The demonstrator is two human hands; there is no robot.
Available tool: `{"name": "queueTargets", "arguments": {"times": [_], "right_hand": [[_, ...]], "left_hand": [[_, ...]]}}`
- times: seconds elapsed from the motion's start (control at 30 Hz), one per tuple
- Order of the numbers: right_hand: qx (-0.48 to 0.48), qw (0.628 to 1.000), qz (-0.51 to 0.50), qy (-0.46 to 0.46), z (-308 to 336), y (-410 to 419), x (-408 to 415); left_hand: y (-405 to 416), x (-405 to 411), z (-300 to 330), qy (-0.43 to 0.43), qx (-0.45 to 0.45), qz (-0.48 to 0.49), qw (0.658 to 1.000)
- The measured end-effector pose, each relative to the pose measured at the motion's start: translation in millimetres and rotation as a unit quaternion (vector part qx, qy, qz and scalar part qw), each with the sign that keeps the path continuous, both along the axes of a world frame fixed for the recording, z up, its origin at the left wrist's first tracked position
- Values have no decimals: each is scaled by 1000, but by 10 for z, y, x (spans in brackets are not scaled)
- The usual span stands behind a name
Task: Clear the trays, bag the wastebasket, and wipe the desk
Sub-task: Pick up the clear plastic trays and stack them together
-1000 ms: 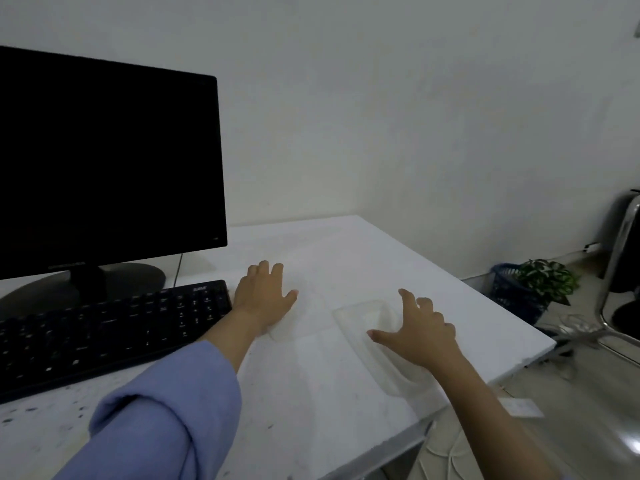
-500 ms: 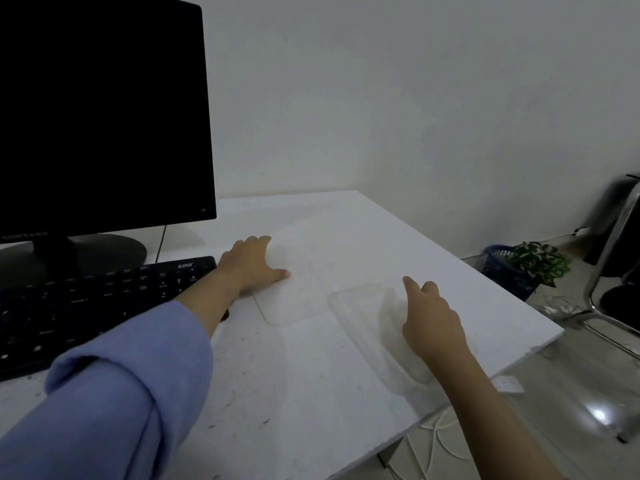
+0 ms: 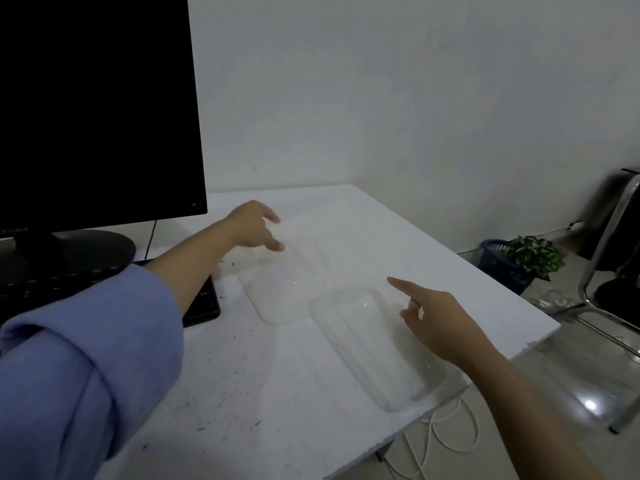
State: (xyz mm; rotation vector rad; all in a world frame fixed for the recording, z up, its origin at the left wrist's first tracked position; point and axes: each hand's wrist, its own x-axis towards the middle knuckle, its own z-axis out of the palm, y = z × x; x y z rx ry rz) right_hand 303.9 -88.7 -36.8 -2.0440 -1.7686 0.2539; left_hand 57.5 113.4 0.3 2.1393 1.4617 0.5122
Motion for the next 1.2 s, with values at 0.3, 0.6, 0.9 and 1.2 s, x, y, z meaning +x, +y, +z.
{"name": "queueTargets", "arguments": {"times": [0.3,0.6,0.9,1.2], "right_hand": [[22,998,13,59,-22,120,-332],[136,979,-52,141,30,252,-648],[-50,817,-14,574,677,217,-557],[6,897,-30,440,488,155,-567]], "left_hand": [[-457,100,704,-171,203,-18,964],[-1306,49,639,-252,356,-84,896],[-1800,14,133,-90,521,-196,826],[-1941,-59,-90,-7,389,-296,873]]}}
